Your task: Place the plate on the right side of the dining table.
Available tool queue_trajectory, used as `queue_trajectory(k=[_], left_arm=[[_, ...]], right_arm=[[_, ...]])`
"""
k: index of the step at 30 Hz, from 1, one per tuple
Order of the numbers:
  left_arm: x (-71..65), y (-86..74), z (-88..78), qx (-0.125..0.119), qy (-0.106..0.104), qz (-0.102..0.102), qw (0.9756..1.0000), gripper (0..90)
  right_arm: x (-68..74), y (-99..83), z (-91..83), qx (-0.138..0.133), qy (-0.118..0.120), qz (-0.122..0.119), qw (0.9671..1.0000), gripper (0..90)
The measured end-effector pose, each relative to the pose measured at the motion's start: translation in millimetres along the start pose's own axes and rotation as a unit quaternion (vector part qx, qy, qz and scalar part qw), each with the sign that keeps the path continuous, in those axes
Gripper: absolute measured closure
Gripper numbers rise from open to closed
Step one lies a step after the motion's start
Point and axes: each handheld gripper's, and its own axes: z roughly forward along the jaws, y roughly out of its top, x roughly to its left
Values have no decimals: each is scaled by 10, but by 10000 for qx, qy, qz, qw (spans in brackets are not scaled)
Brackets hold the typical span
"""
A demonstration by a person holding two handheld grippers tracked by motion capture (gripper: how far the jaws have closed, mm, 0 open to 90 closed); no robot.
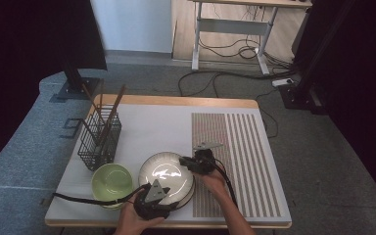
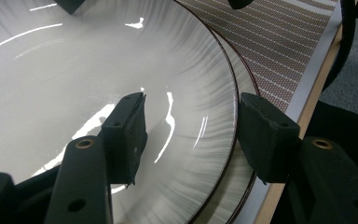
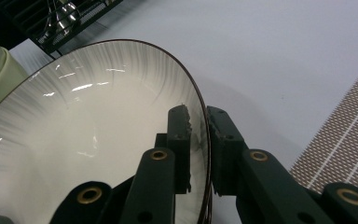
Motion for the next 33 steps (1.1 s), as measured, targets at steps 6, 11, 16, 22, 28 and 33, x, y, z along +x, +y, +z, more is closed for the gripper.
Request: queue_trajectory(k=[6,11,16,22,28,33], left_arm=[[-5,-16,27,83,89,-42,9999,455],[-2,-20,33,115,122,-61,9998,458],[0,-19,32,124,119,-64,9998,458],[3,-17,31,137,111,-76,9998,460],[3,-15,29,150,108,-92,9998,459],[3,-16,30,145,110,-85,9998,459]], right_arm=[[-35,35,-94,-56,-160,-24,9999,828],[-63,49,-151,-75,-234,-94,9997,830],[-57,49,-153,-84,-262,-132,9995,826],[-37,41,-131,-107,-288,-184,9994,731],[-8,19,-57,-10,-144,-214,9997,615],[-17,1,-13,50,-37,-90,9999,602]])
